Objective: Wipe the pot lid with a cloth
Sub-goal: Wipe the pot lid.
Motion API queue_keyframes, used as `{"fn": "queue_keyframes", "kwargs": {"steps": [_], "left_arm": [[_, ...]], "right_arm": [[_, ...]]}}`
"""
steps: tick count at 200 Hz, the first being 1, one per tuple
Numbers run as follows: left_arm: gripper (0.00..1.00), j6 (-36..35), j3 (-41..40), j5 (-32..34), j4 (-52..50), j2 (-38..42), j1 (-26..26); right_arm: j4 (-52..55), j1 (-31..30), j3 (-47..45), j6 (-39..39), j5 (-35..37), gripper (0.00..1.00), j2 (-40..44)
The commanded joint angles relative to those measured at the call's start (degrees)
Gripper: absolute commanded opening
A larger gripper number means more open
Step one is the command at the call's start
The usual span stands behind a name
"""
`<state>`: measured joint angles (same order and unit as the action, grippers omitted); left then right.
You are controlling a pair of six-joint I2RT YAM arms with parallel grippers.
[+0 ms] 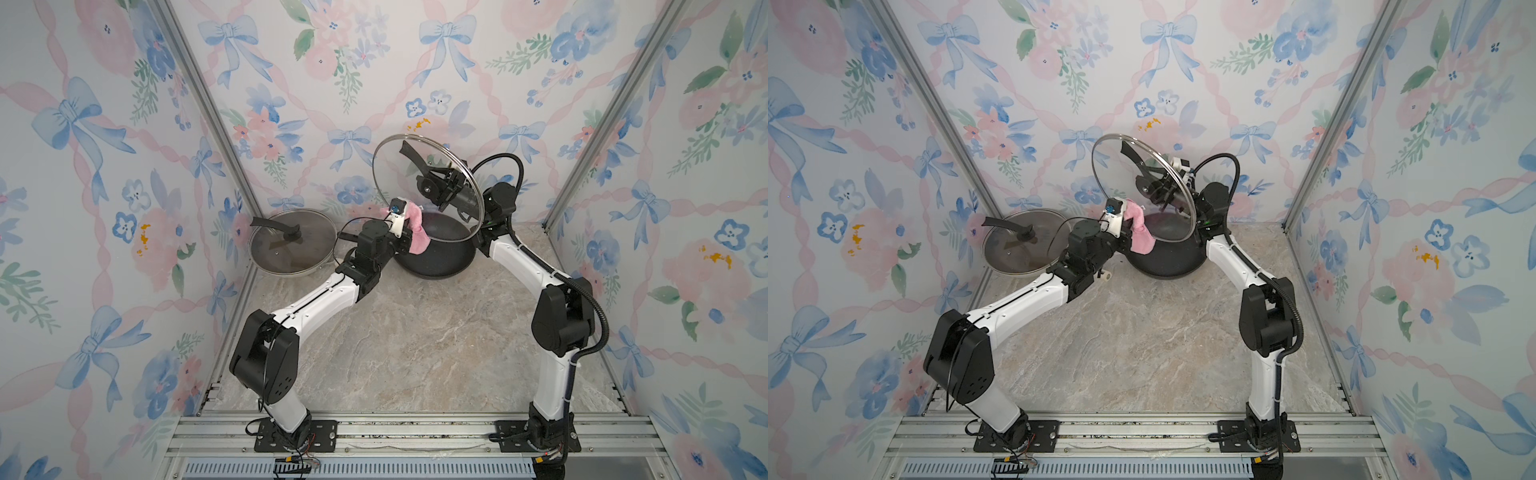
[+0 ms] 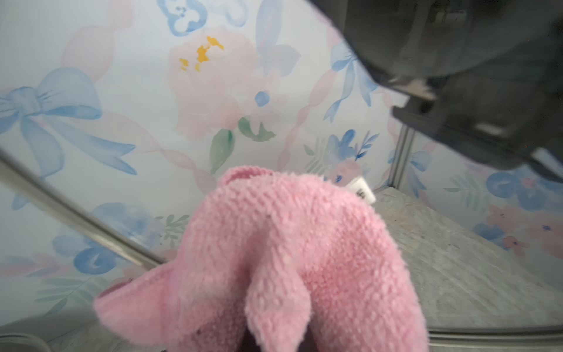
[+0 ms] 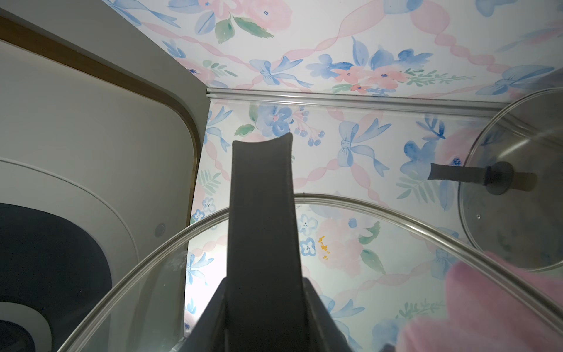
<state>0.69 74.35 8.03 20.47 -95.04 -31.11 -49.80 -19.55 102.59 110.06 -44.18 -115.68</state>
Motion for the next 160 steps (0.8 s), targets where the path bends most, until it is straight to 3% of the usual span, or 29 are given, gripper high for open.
{"fn": "queue_keyframes", "kwargs": {"steps": [1,34,58,76,89,106,128,143,160], "left_arm": [[0.04,2.7,-0.5,7.7,-0.3,2.6,3.0],[0.05,4.6,-3.6,8.4,-0.5,9.8,3.7],[0.05,6.2,-5.6,10.8,-5.4,15.3,3.7],[0.05,6.1,-6.1,15.5,-12.0,20.1,3.7],[0.05,5.3,-5.5,18.7,-16.9,23.1,3.8],[0.07,4.4,-2.0,18.7,-26.2,25.4,4.0],[0.08,5.7,5.7,12.0,-39.8,23.7,3.5],[0.07,9.0,7.7,6.0,-42.8,22.5,1.8],[0.08,12.8,8.8,-0.8,-42.9,20.1,-1.5]], "right_arm": [[-5.4,0.9,-0.6,0.1,0.9,0.00,5.5],[4.8,3.0,-3.6,-12.6,-0.8,0.00,8.6],[27.2,3.6,-2.0,-37.7,0.7,0.00,12.1],[47.4,2.9,3.2,-58.0,8.3,0.00,13.0],[52.9,2.0,5.5,-67.1,15.4,0.00,13.4],[49.1,-0.7,1.3,-80.1,28.5,0.00,16.1],[29.8,-7.0,-9.2,-99.6,48.0,0.00,18.7],[17.8,-8.9,-12.0,-106.1,52.4,0.00,17.1],[11.3,-9.4,-10.7,-107.1,52.8,0.00,14.3]]}}
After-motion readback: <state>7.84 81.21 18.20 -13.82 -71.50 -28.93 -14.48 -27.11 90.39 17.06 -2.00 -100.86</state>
